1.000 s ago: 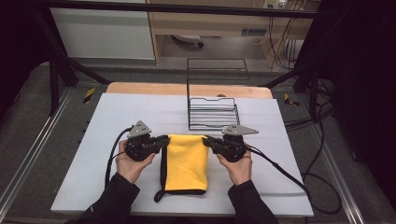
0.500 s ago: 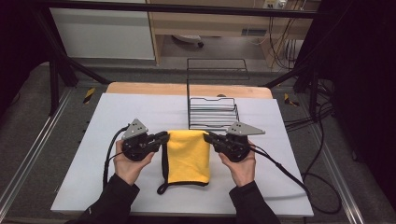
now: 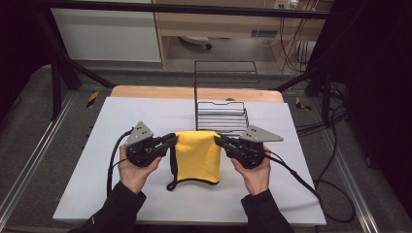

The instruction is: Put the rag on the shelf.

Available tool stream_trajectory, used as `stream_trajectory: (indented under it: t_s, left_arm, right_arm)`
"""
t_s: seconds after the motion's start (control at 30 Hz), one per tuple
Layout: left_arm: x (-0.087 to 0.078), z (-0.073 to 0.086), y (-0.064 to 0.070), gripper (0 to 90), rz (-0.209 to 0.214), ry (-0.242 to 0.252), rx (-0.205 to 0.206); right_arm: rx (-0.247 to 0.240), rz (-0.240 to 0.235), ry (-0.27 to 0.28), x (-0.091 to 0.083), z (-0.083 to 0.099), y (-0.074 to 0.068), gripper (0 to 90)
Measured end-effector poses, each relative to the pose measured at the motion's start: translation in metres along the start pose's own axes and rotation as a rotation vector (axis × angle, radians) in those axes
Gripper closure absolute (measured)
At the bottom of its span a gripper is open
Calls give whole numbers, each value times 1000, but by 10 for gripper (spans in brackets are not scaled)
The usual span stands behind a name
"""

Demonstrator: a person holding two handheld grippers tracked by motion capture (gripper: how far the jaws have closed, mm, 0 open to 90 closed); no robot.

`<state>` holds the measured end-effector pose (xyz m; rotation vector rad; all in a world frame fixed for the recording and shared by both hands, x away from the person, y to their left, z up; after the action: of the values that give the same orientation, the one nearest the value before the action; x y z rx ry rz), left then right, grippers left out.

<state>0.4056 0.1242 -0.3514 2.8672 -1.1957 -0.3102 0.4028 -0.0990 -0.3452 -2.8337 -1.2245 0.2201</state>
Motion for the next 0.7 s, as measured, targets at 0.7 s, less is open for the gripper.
stream_trajectory:
  t_s: [0.7]
  left_arm:
    - [11,-41,20,791,13,152,55]
  right_arm:
    - [-73,53,141,-26,-45,5,839]
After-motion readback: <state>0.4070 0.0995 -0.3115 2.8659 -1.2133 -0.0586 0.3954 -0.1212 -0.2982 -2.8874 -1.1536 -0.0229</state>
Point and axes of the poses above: each handheld gripper's, and its own axes: x roughly forward along the jaws, z roughly out of its underside, y roughly to its right, the point moved 6 cm from there along x, roughly forward along the jaws, and after that the axes turned 10 degrees about y, right-handed, at the moved point
